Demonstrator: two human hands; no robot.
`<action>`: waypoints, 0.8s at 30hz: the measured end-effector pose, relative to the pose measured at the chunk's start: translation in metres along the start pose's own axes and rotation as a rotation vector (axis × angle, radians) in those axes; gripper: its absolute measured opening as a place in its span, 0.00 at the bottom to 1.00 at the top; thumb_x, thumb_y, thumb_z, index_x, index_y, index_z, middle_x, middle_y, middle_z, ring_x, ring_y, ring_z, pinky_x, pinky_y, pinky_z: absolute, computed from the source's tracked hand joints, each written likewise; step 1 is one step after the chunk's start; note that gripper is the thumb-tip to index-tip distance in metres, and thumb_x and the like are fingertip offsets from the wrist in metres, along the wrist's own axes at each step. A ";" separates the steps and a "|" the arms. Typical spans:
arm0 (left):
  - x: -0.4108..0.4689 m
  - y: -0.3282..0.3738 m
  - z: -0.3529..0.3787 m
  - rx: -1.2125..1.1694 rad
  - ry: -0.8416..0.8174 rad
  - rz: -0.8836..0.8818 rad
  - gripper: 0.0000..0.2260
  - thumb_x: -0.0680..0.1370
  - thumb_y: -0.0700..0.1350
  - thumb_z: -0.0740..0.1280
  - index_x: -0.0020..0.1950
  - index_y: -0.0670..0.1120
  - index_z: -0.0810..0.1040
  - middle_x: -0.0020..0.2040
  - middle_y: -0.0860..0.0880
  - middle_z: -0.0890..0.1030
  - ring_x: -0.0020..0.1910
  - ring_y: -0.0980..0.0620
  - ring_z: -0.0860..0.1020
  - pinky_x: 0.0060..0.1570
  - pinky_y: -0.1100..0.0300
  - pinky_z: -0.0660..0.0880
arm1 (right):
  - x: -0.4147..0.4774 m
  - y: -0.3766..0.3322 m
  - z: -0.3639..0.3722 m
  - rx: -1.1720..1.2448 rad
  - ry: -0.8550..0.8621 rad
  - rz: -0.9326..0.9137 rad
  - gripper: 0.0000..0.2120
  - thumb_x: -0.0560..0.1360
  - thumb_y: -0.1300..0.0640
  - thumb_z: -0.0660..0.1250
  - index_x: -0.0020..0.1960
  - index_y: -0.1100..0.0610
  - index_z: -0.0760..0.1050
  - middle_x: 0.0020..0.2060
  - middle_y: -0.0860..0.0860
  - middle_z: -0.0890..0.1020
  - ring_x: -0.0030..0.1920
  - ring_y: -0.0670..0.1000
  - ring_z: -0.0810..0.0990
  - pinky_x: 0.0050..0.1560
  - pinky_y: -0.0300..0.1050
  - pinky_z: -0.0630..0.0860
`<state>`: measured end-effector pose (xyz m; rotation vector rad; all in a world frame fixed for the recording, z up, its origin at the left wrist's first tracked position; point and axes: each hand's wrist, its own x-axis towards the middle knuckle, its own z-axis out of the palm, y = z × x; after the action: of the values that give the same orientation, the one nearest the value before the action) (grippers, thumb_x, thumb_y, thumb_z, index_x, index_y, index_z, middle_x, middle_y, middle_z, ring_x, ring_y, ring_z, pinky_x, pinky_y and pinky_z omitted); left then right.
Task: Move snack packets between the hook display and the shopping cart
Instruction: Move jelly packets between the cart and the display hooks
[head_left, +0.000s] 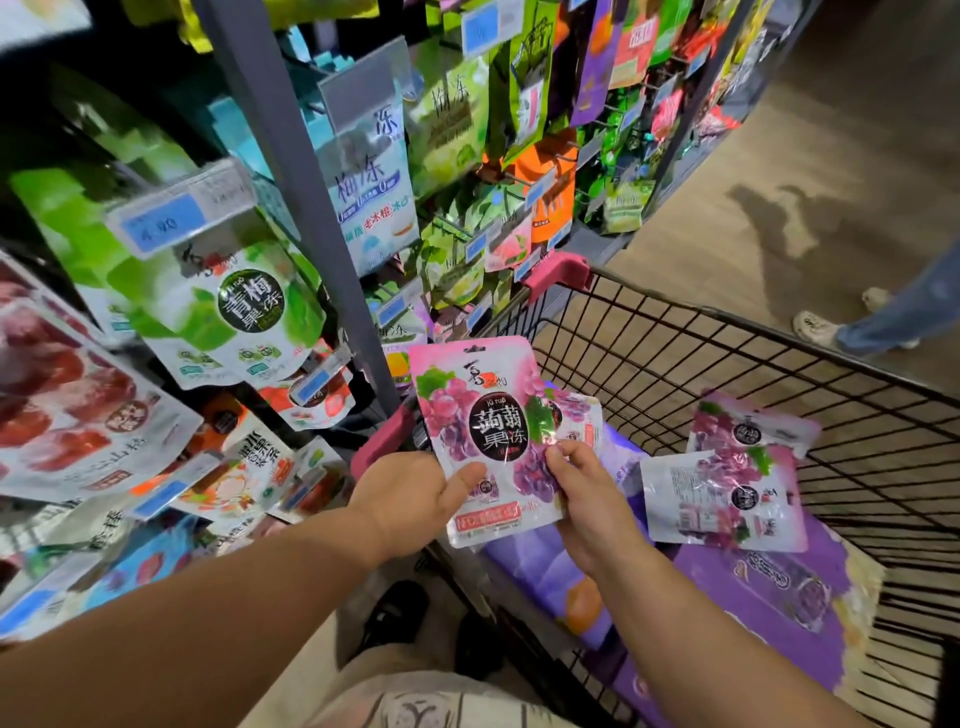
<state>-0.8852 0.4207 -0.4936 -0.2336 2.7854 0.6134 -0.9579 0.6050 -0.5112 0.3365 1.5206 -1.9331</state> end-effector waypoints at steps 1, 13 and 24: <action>-0.001 0.001 0.000 0.002 0.026 -0.004 0.47 0.66 0.75 0.31 0.56 0.50 0.79 0.47 0.48 0.82 0.46 0.47 0.79 0.47 0.52 0.75 | 0.005 0.001 -0.003 -0.028 0.013 0.001 0.09 0.81 0.59 0.60 0.42 0.55 0.73 0.34 0.51 0.80 0.33 0.49 0.77 0.32 0.40 0.73; -0.007 0.005 0.003 0.020 0.267 0.004 0.49 0.66 0.75 0.28 0.53 0.50 0.81 0.43 0.47 0.82 0.43 0.44 0.79 0.41 0.56 0.72 | 0.115 0.019 -0.084 -0.767 0.423 0.174 0.16 0.80 0.49 0.61 0.63 0.55 0.73 0.58 0.59 0.79 0.57 0.59 0.77 0.56 0.48 0.73; -0.004 0.002 0.013 0.035 0.362 0.024 0.39 0.77 0.68 0.38 0.42 0.47 0.83 0.32 0.47 0.81 0.32 0.46 0.79 0.32 0.56 0.76 | 0.155 0.022 -0.082 -1.099 0.436 0.300 0.17 0.75 0.53 0.68 0.59 0.63 0.77 0.56 0.60 0.81 0.55 0.59 0.80 0.49 0.45 0.72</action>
<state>-0.8787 0.4287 -0.5030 -0.3342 3.1464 0.5769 -1.0771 0.6282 -0.6397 0.4490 2.3792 -0.6135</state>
